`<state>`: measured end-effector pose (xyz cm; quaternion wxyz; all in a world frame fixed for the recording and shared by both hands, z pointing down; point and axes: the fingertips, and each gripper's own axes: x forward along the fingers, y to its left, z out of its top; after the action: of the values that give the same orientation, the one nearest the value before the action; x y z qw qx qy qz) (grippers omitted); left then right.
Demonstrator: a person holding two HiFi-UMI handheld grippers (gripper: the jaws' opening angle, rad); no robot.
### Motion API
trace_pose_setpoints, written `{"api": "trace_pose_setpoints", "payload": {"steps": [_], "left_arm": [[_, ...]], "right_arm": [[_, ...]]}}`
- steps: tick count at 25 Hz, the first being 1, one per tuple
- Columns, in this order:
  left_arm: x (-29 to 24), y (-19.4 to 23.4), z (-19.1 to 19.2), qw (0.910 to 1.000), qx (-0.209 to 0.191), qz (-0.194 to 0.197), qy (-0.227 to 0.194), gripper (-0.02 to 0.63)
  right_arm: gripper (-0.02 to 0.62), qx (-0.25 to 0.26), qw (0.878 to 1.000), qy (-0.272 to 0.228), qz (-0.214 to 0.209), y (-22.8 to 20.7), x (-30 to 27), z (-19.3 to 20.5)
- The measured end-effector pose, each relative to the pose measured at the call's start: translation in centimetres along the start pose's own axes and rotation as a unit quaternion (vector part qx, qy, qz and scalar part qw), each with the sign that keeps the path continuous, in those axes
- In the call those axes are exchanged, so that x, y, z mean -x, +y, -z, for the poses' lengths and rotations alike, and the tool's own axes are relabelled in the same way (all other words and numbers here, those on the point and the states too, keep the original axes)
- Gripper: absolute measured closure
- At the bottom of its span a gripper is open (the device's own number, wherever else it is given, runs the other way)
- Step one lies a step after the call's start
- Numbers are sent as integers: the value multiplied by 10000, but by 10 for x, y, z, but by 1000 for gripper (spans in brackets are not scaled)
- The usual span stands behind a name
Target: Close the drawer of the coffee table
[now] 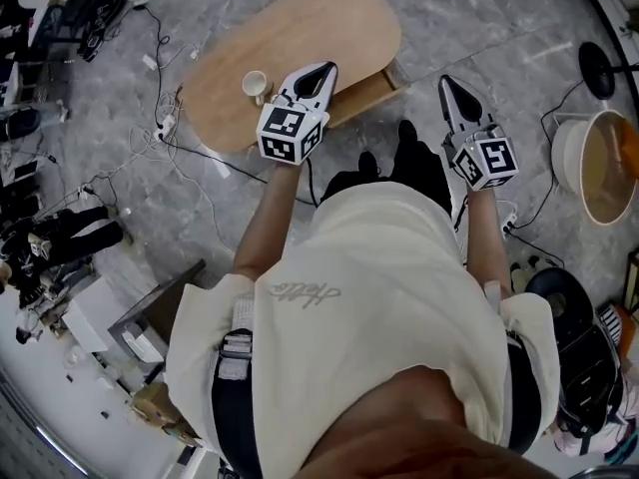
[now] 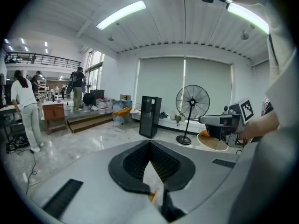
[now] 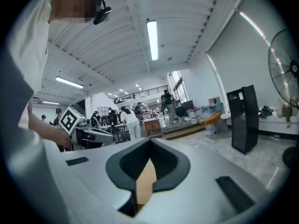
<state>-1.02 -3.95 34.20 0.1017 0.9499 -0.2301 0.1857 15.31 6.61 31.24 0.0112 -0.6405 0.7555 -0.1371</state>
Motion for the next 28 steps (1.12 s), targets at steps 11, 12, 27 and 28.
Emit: {"api": "trace_pose_setpoints", "payload": {"steps": [11,12,27,28], "left_arm": [[-14,25,-17,9925,286,-1188,-27,601],[-16,26,-18,9913,318,-1276,-51,601],[30,35,35,9573,1241,-2611,-9,601],[35,35,40,9562,1249,-2648,-11,601]], "right_arm": [[600,641,9890,147,-1326,-28,-88,-22],[600,710,9876,187,-1389,-31,-95,-21],[600,499,9675,672,-2386,-15,-170,-3],[600,494,9659,682,-2447,-9,-169,-1]]}}
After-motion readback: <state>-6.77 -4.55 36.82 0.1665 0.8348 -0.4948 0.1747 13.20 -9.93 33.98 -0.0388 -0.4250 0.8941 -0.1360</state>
